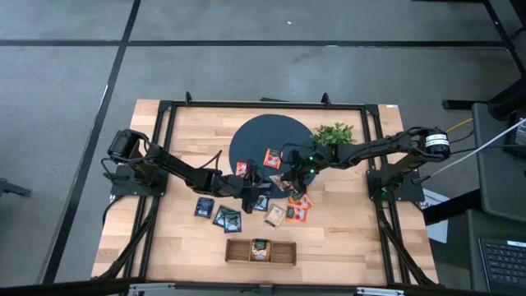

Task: Pick & Place Tea
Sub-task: Put the brown tea bag into the middle section of the wooden organizer

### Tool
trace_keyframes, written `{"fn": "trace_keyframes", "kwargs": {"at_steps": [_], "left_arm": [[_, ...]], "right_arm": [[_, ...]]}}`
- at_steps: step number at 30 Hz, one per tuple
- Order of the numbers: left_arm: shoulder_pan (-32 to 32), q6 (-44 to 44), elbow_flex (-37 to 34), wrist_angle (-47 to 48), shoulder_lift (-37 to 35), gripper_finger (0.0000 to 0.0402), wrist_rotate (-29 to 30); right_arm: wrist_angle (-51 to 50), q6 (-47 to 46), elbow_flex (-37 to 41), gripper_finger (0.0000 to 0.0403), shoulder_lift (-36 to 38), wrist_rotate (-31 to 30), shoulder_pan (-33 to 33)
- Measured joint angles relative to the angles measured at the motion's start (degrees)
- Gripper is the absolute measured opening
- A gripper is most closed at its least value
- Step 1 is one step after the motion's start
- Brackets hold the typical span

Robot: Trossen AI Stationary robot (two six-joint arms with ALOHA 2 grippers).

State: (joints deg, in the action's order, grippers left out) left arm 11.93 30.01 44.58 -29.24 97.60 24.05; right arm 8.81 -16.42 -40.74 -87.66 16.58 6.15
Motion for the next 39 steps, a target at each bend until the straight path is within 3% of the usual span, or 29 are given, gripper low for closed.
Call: {"fn": "trace_keyframes", "kwargs": {"at_steps": [8,19,23,30,39], "left_arm": [[-0.1,1.2,0.0,0.8,0.0,0.0114,3.7],[-1.7,-2.9,0.0,0.8,0.0,0.0110,1.1],[-2.2,-5.8,0.0,0.3,0.0,0.0087,-2.0],[-2.3,-6.8,0.0,0.3,0.0,0.0012,-3.6],[-2.3,-7.5,0.0,0.3,0.0,0.0004,-3.6]], "right_arm": [[2.2,0.0,-0.1,0.0005,0.0,4.8,0.0],[4.8,0.2,-0.1,0.0008,0.1,7.9,0.0],[5.2,0.3,-0.1,0.0008,0.1,8.6,0.0],[5.1,0.4,-0.1,0.0008,0.1,8.6,0.0],[5.1,0.4,-0.1,0.0009,0.1,8.6,0.0]]}}
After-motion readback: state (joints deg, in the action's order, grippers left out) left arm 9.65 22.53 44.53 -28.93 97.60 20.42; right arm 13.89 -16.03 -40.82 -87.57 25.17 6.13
